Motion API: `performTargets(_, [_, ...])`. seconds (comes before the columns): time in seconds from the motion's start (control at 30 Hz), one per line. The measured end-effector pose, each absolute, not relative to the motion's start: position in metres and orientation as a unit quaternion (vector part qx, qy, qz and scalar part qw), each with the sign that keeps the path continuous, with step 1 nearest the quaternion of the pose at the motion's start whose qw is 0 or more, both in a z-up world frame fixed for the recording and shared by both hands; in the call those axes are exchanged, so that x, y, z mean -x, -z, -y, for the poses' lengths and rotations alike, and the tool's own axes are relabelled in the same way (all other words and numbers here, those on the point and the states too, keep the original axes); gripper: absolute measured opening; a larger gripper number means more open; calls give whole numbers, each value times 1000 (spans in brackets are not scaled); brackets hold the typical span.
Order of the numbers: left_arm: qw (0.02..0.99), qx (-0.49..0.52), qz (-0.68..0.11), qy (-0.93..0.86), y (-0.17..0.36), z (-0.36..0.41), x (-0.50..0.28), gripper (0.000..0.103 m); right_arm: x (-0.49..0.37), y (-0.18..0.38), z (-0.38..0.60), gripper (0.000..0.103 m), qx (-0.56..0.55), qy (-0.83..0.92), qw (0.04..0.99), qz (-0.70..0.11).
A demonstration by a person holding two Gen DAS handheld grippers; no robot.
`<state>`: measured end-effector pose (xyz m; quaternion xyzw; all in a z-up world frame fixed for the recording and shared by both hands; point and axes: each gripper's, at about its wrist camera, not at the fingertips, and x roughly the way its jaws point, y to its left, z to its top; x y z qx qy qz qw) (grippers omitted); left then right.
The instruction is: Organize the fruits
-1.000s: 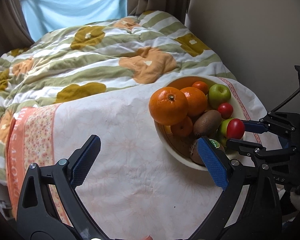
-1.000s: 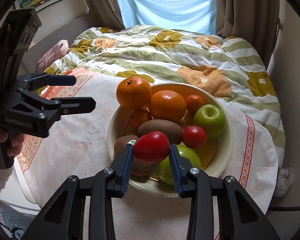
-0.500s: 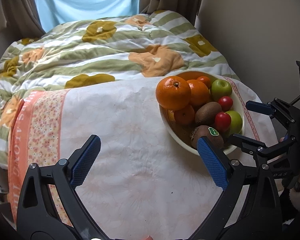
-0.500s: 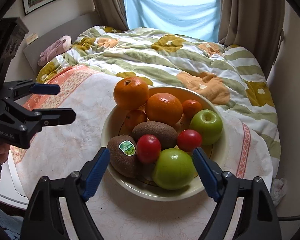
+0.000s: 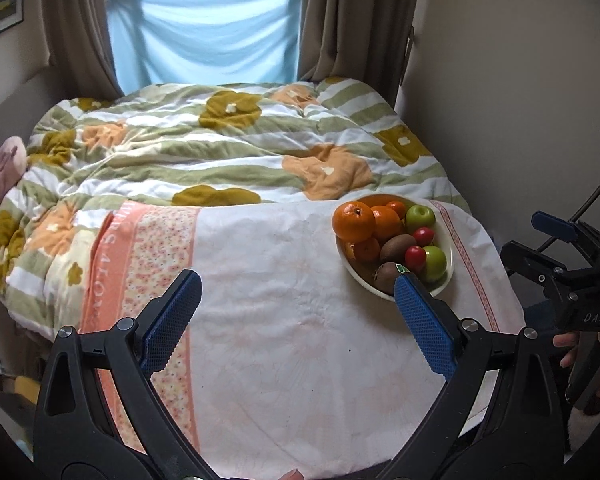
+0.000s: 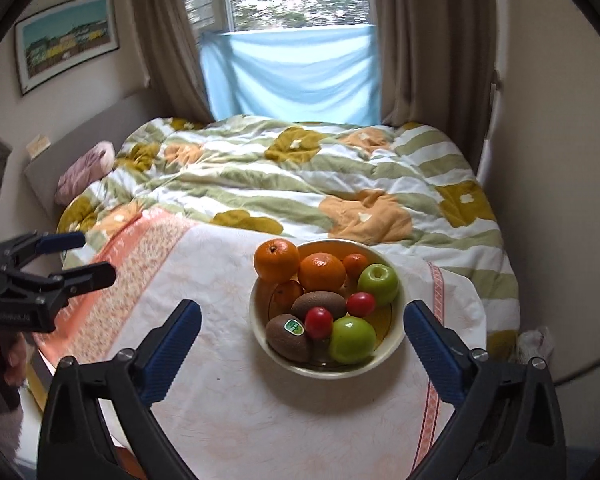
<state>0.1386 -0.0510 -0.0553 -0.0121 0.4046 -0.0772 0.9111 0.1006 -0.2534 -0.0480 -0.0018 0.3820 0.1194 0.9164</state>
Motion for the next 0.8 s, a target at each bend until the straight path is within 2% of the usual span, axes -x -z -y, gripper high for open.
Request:
performTargets(0.43, [931, -1, -364, 8, 11, 17, -40, 103, -18, 8, 217, 101, -6, -54, 923, -380])
performTargets(0.8, [950, -14, -312, 13, -13, 13, -5, 103, 14, -10, 212, 101, -17, -27, 937, -349])
